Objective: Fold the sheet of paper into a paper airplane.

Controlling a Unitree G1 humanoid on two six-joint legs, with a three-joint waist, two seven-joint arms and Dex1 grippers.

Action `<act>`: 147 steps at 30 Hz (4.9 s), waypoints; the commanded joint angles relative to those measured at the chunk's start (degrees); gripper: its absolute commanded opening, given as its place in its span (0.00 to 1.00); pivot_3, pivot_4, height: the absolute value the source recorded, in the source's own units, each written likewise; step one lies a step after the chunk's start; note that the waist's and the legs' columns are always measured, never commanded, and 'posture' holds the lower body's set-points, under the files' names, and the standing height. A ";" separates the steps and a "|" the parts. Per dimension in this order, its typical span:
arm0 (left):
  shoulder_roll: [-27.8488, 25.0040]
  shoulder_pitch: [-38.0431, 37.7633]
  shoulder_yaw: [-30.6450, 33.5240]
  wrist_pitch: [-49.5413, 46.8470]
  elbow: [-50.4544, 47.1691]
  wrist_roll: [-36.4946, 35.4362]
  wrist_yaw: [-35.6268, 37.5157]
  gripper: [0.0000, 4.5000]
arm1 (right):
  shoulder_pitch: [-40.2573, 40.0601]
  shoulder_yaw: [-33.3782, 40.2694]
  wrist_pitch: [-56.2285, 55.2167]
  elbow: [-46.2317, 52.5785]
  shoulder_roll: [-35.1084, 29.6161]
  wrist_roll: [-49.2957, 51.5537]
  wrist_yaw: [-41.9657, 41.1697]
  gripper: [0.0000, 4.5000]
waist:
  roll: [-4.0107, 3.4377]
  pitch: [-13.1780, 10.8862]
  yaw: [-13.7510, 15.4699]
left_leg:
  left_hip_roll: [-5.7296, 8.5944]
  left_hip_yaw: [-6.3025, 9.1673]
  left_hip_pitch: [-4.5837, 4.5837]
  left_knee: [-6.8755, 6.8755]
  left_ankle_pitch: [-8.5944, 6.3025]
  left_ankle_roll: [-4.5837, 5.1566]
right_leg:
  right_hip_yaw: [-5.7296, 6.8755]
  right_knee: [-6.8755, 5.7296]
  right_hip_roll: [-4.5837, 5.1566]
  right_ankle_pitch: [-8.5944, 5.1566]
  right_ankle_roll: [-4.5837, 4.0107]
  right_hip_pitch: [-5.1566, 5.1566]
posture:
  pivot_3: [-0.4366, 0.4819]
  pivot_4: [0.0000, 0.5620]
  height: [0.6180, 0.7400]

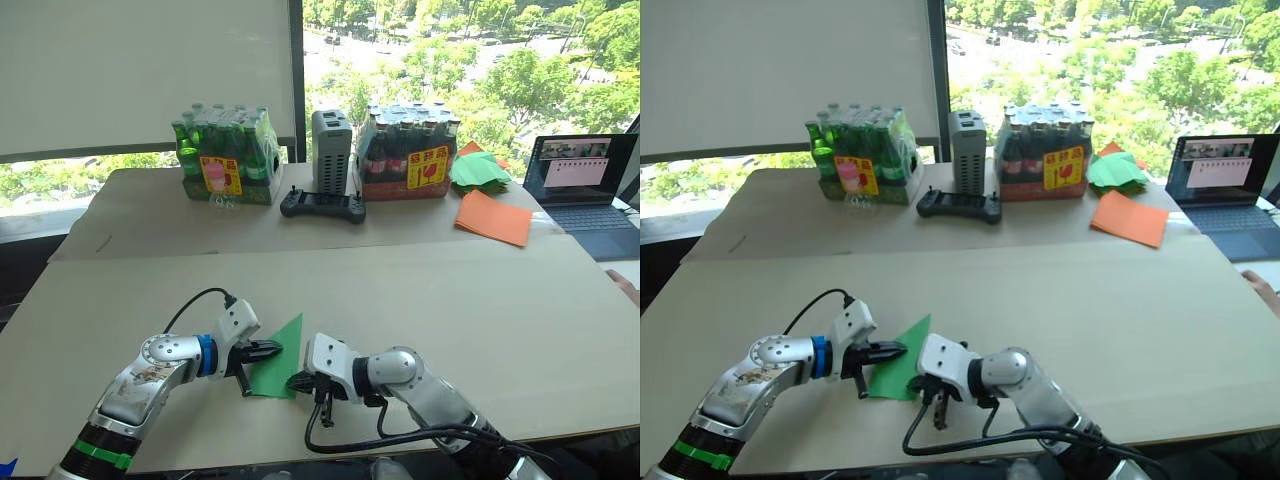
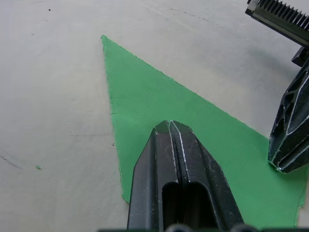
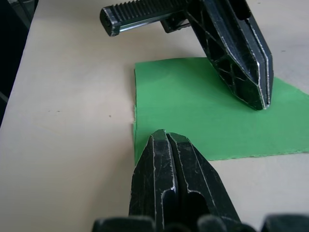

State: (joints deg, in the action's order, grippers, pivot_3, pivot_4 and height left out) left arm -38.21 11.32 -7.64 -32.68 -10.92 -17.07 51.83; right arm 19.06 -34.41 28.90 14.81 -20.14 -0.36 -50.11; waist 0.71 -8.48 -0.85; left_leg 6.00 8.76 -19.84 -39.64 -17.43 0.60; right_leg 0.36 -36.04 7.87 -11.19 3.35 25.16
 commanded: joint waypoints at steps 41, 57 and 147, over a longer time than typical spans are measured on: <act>-13.86 7.31 5.85 15.57 6.41 1.01 13.77 0.01 | -3.93 16.93 8.29 19.96 -7.35 14.68 7.17 0.00 | -0.14 -0.31 1.61 | 2.70 3.31 -1.03 -0.15 0.99 -0.14 | 1.60 -0.92 2.22 -1.35 0.91 -0.30 | 0.48 0.27 0.76; -0.09 43.31 -7.67 69.60 49.57 11.62 37.83 0.95 | -7.83 19.61 9.58 23.21 -10.13 14.79 11.26 0.00 | 0.22 -0.51 1.63 | 2.11 2.27 -1.46 -0.39 0.92 -0.01 | 0.74 -0.67 1.67 -0.91 0.90 0.11 | 0.48 0.27 0.76; -3.05 2.38 15.06 1.02 -1.71 -8.34 9.61 0.49 | 0.21 13.84 -16.35 0.20 -5.98 -2.54 15.07 0.99 | 0.44 -0.64 0.23 | 1.30 0.28 -1.34 -0.60 0.66 0.19 | -1.18 -0.81 0.66 -0.36 0.84 1.01 | 0.48 0.27 0.76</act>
State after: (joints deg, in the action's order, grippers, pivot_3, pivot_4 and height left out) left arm -41.79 14.04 5.19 -32.79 -11.59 -23.18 62.44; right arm 18.36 -21.36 14.43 14.92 -26.60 -2.95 -34.91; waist 1.15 -9.12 -0.62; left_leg 7.27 9.04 -21.19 -40.24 -16.78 0.79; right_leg -0.82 -36.86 8.51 -11.56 4.19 26.18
